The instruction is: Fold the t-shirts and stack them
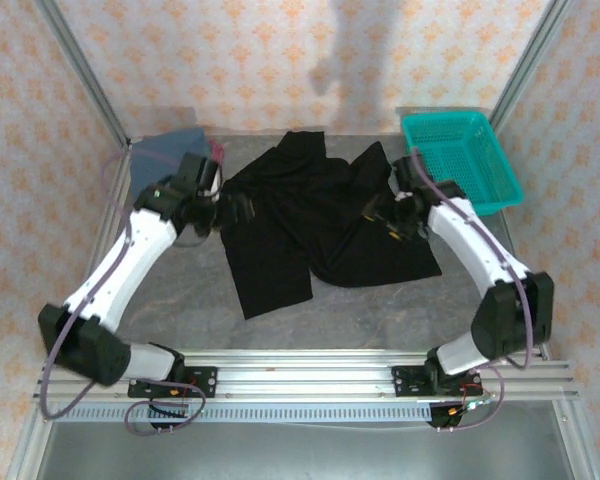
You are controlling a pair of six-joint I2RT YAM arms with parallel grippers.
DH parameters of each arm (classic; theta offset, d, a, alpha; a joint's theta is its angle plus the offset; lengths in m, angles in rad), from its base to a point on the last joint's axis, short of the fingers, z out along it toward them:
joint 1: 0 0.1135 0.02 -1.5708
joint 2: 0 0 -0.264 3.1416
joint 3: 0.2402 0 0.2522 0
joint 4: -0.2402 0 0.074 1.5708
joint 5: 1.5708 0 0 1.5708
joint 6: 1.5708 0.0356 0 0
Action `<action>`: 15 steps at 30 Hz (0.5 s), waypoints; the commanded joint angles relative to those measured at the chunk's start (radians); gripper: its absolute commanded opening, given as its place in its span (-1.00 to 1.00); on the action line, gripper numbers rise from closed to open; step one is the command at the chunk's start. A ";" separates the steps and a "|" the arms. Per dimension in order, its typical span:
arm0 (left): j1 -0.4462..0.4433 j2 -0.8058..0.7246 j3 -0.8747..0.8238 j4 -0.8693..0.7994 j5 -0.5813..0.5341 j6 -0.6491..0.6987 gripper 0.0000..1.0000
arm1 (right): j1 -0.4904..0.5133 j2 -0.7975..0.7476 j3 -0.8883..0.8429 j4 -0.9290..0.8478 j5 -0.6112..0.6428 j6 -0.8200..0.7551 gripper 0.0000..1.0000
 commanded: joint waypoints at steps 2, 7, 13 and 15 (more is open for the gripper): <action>-0.088 -0.077 -0.296 0.091 0.058 -0.217 0.47 | -0.168 -0.101 -0.139 -0.124 0.096 -0.173 0.50; -0.203 -0.071 -0.475 0.168 0.063 -0.343 0.36 | -0.334 -0.105 -0.249 -0.052 0.065 -0.216 0.52; -0.238 -0.028 -0.560 0.282 0.060 -0.399 0.24 | -0.424 -0.041 -0.314 0.008 0.065 -0.241 0.50; -0.245 0.003 -0.572 0.354 0.071 -0.420 0.21 | -0.445 -0.039 -0.334 0.025 0.064 -0.232 0.50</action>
